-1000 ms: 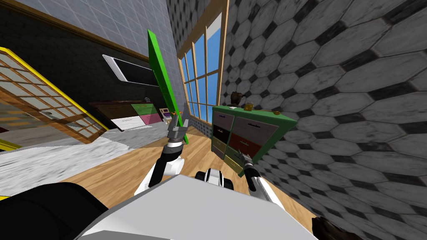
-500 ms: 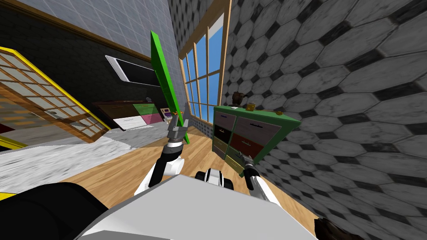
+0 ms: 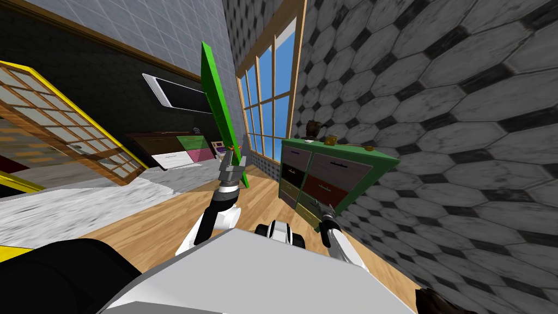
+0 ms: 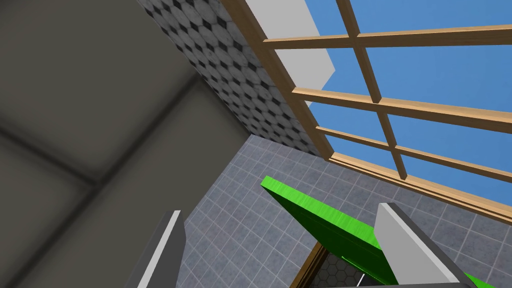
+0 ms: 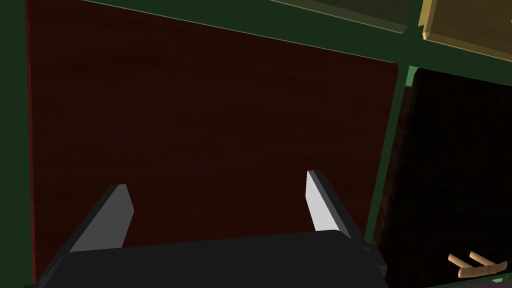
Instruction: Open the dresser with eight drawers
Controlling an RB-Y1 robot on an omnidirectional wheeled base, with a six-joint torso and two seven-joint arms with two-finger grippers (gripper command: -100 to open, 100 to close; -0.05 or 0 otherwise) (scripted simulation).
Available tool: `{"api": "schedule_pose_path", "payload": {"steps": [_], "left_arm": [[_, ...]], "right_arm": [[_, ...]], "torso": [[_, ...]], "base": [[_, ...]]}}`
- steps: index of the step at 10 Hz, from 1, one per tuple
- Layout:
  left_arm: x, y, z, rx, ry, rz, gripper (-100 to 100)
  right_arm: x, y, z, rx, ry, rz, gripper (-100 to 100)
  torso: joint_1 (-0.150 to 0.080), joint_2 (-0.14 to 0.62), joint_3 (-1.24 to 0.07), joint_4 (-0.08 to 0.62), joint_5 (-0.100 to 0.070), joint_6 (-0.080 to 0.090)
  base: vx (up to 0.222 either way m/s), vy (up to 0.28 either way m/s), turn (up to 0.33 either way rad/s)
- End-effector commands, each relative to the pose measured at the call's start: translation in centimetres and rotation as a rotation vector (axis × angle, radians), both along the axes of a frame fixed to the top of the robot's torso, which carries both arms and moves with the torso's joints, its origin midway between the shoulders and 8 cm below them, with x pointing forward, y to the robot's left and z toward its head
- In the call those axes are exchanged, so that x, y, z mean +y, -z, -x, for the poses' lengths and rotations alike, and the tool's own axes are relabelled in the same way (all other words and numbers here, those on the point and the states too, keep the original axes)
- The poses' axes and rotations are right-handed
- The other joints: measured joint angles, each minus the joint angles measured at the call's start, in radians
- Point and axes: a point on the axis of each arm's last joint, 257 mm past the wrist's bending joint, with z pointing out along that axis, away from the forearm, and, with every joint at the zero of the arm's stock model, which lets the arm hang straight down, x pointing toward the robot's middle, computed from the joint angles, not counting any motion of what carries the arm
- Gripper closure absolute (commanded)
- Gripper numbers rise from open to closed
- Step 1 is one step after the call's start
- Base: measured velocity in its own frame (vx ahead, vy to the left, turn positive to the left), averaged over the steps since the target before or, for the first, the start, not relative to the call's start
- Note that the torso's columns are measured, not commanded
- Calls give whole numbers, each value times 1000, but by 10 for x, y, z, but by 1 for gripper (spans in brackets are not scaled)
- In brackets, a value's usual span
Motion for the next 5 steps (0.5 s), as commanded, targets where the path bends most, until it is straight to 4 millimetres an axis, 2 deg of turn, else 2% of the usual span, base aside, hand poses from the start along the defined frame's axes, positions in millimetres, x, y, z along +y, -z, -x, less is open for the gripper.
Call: {"api": "schedule_pose_path", "payload": {"steps": [1, 2, 3, 5], "left_arm": [[0, 0, 0, 0, 0, 0, 0], [0, 0, 0, 0, 0, 0, 0], [0, 0, 0, 0, 0, 0, 0], [0, 0, 0, 0, 0, 0, 0]], "right_arm": [[-21, 3, -1, 30, 19, 135, -100], [-20, 0, -3, 28, 6, 169, -100], [-35, 0, -4, 44, 20, 247, -100], [-35, -2, -5, 42, 11, 269, -100]], "torso": [[0, 0, 0, 0, 0, 0], [1, 0, 0, 0, 0, 0], [1, 1, 0, 0, 0, 0], [0, 0, 0, 0, 0, 0]], "base": [[-14, 51, 33], [-14, 49, 15], [-15, 64, 30], [-8, 29, 5]]}}
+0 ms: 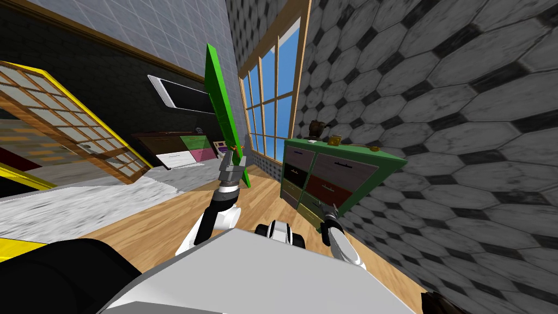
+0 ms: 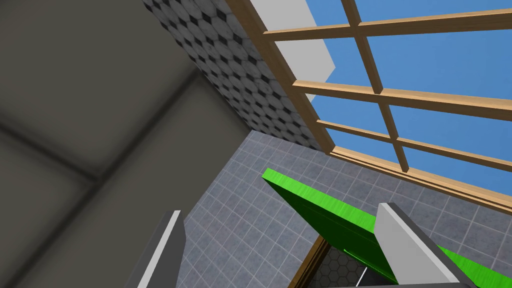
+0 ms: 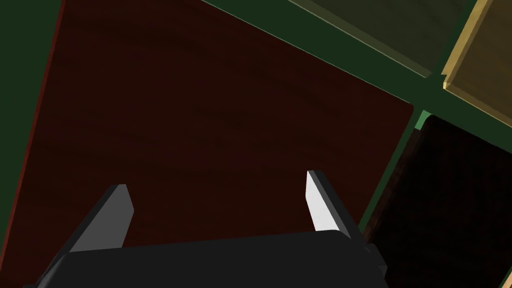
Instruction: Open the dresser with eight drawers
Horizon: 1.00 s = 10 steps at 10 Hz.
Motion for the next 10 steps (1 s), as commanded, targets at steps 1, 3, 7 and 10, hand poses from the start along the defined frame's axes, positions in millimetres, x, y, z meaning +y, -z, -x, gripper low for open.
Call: {"api": "schedule_pose_path", "payload": {"steps": [1, 3, 7, 10], "left_arm": [[0, 0, 0, 0, 0, 0, 0], [0, 0, 0, 0, 0, 0, 0], [0, 0, 0, 0, 0, 0, 0], [0, 0, 0, 0, 0, 0, 0]], "right_arm": [[-17, -2, -3, 14, 10, 101, -100], [-31, -6, -5, 24, 17, 185, -100], [-54, -22, -11, 34, 10, 382, -100], [-64, -32, -15, 36, 3, 477, -100]], "torso": [[-2, 0, 0, 0, -1, 0], [1, 0, 0, 0, 0, 0], [0, 0, 0, 0, 0, 0], [0, 0, 0, 0, 0, 0]], "base": [[-12, 26, 29], [-9, 38, 27], [-14, 43, 24], [-12, 34, 21]]}}
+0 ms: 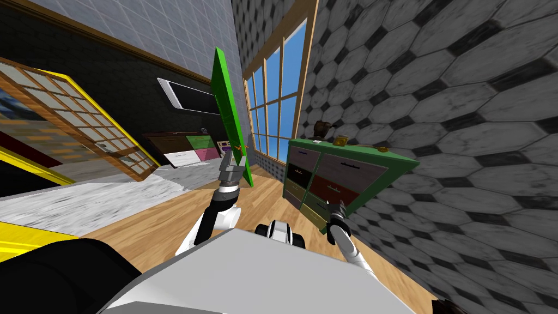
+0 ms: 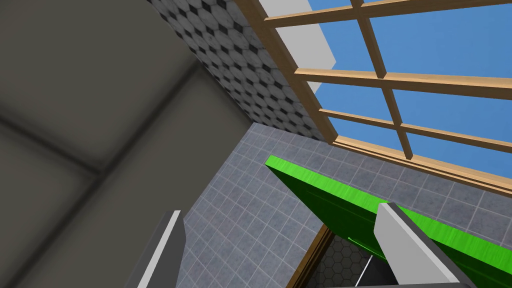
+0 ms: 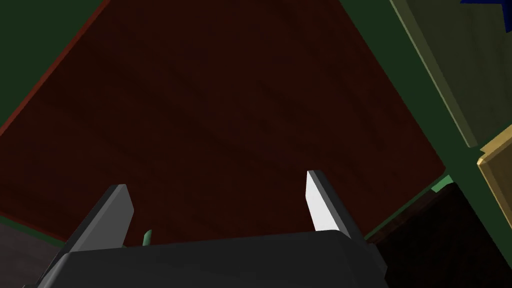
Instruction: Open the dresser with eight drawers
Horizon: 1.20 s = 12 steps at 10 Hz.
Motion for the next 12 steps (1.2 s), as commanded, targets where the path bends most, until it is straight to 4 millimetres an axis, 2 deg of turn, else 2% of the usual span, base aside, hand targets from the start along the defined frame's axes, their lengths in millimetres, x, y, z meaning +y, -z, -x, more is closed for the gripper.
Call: {"api": "schedule_pose_path", "payload": {"steps": [1, 2, 5, 6, 11, 12], "left_arm": [[0, 0, 0, 0, 0, 0, 0], [0, 0, 0, 0, 0, 0, 0], [0, 0, 0, 0, 0, 0, 0], [0, 0, 0, 0, 0, 0, 0], [0, 0, 0, 0, 0, 0, 0], [0, 0, 0, 0, 0, 0, 0]], "right_arm": [[-14, -14, -5, 2, -2, 122, -100], [-13, -14, -6, 2, -5, 128, -100], [-38, -40, -14, 3, -6, 315, -100], [-37, -41, -15, 3, -12, 327, -100], [-59, -73, -25, -2, -23, 523, -100], [-56, -70, -23, -1, -22, 505, -100]], "torso": [[0, 0, 0, 0, 0, 0], [0, 0, 0, 0, 0, 0], [1, 1, 0, 0, 0, 0], [1, 1, 1, 0, 0, 0], [0, 0, 0, 0, 0, 0], [0, 0, 0, 0, 0, 0]], "base": [[-10, 30, 30], [-7, 26, 14], [-18, 43, 36], [-14, 31, 11], [-10, 25, 23], [-5, 8, 2]]}}
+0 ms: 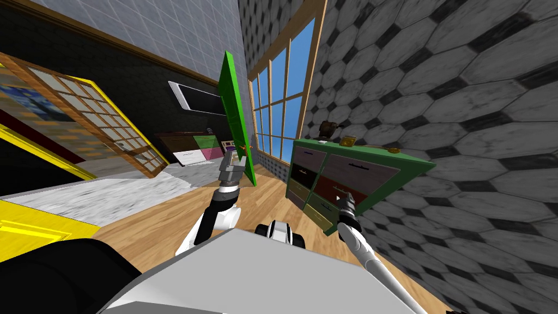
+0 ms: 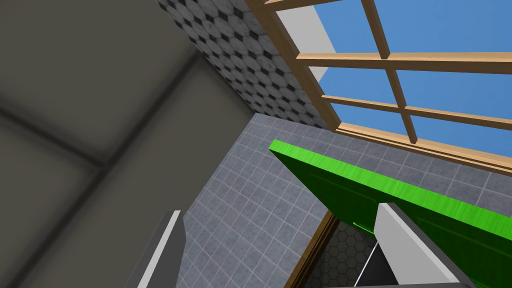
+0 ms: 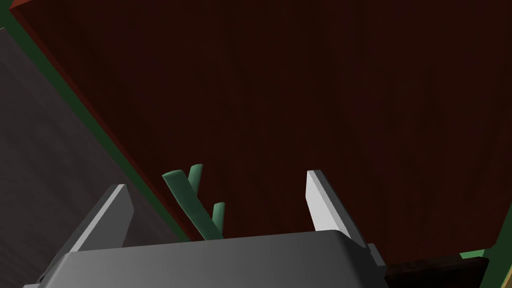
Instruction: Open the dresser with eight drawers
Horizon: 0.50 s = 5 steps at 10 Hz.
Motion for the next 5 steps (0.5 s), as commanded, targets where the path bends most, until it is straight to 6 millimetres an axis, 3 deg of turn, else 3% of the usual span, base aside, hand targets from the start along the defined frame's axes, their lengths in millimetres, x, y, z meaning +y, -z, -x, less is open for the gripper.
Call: {"api": "schedule_pose_path", "payload": {"steps": [1, 4, 5], "left_arm": [[0, 0, 0, 0, 0, 0, 0], [0, 0, 0, 0, 0, 0, 0], [0, 0, 0, 0, 0, 0, 0]], "right_arm": [[-14, -4, -2, -1, 35, 5, -100], [-34, -10, -5, -1, 86, 5, -100], [-29, -10, -4, -2, 72, 4, -100]], "torso": [[-1, 0, 0, 0, 0, 0], [-1, 1, 1, 0, 0, 0], [1, 0, 0, 0, 0, 0]], "base": [[-28, -28, 236], [-59, -52, 198], [-27, -26, 54]]}}
